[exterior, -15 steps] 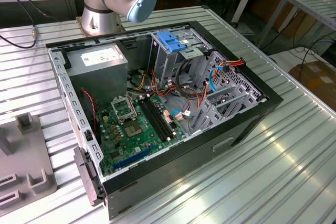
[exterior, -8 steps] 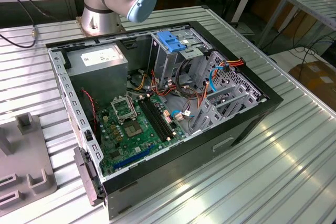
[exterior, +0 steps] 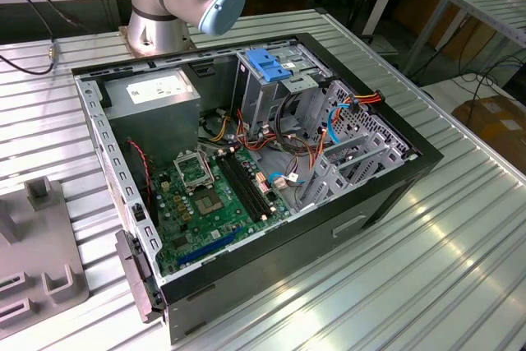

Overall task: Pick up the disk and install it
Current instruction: 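Pick up the disk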

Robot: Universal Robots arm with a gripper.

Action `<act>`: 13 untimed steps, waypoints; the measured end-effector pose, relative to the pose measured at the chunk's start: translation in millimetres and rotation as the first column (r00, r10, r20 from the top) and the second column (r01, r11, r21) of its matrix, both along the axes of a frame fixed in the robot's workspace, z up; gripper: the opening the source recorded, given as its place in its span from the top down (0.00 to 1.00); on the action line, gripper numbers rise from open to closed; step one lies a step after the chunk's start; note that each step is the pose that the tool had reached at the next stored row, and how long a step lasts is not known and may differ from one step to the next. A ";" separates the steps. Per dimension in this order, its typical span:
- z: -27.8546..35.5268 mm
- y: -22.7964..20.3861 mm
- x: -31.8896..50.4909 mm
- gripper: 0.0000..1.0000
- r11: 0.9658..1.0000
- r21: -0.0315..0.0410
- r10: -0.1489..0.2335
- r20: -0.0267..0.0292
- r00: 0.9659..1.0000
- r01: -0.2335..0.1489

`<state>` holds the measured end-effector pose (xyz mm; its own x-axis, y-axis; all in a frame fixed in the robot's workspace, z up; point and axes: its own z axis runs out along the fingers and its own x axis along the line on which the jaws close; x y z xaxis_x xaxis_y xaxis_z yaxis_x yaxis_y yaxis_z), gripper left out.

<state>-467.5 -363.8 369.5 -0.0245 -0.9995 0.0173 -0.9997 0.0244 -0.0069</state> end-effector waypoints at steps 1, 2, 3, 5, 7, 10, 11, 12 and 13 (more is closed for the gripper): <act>0.8 0.0 0.0 0.63 1.000 0.000 0.000 0.000 1.000 0.000; 2.2 0.0 0.0 0.63 1.000 0.000 0.000 0.000 1.000 0.000; 3.1 0.0 0.0 0.63 1.000 0.000 0.000 0.000 1.000 0.000; 5.4 0.0 0.0 0.63 1.000 0.000 0.000 0.000 1.000 0.000; 7.3 0.0 0.0 0.63 1.000 0.000 0.000 0.000 1.000 0.000; 9.7 0.0 0.0 0.63 1.000 0.000 0.000 0.000 1.000 0.000; 11.1 0.0 0.0 0.63 1.000 0.000 0.000 0.000 1.000 0.000; 13.0 0.0 0.0 0.63 1.000 0.000 0.000 0.000 1.000 0.000; 13.9 0.0 0.0 0.63 1.000 0.000 0.000 0.000 1.000 0.000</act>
